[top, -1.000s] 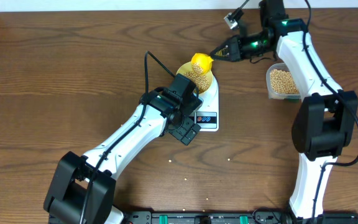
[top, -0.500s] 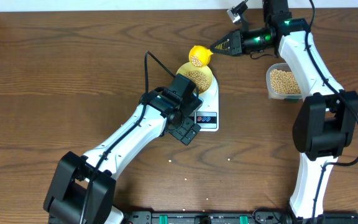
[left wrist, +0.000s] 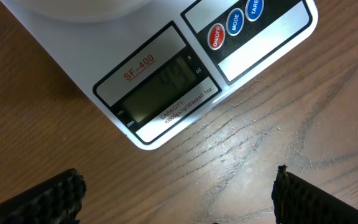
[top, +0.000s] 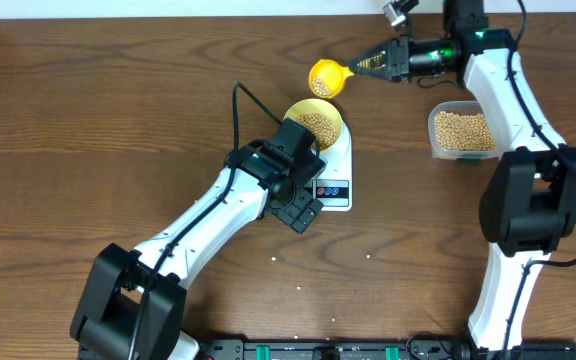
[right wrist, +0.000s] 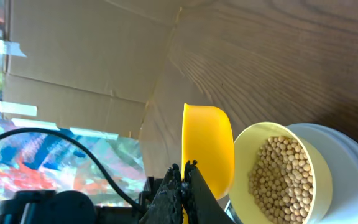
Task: Scoop item into bowl and weigh 50g on scale
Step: 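Lift the empty scoop out of the bowl and move it right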
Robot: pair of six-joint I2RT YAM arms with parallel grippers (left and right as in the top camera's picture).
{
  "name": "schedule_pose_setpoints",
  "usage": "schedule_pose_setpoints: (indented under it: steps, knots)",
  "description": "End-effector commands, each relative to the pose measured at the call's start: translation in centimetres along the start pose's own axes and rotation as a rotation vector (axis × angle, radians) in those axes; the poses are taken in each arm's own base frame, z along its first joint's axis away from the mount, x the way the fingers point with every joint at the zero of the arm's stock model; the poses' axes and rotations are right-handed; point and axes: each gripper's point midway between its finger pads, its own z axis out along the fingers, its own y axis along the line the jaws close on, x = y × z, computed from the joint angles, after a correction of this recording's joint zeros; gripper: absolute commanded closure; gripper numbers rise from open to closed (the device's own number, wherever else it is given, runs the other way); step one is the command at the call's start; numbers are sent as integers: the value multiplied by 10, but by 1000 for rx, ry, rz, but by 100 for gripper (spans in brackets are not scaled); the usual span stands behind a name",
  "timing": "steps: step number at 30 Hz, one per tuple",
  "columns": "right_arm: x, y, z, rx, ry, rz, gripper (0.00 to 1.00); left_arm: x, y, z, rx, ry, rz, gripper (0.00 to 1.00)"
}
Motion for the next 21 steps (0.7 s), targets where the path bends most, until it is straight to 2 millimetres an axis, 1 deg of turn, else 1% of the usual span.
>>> schedule_pose_setpoints:
  steps: [1,7,14,21]
  knots:
    - [-1,2,-4,-47,-3,19,99,5,0,4,-6,20,-7,2]
    - [-9,4,-5,-49,-22,-47,99,5,0,4,-6,19,-7,2]
    - [-24,-2,-8,-7,-63,-45,99,5,0,4,-6,20,-7,2]
    - [-33,1,-8,-11,-86,-90,99,5,0,4,-7,20,-7,2]
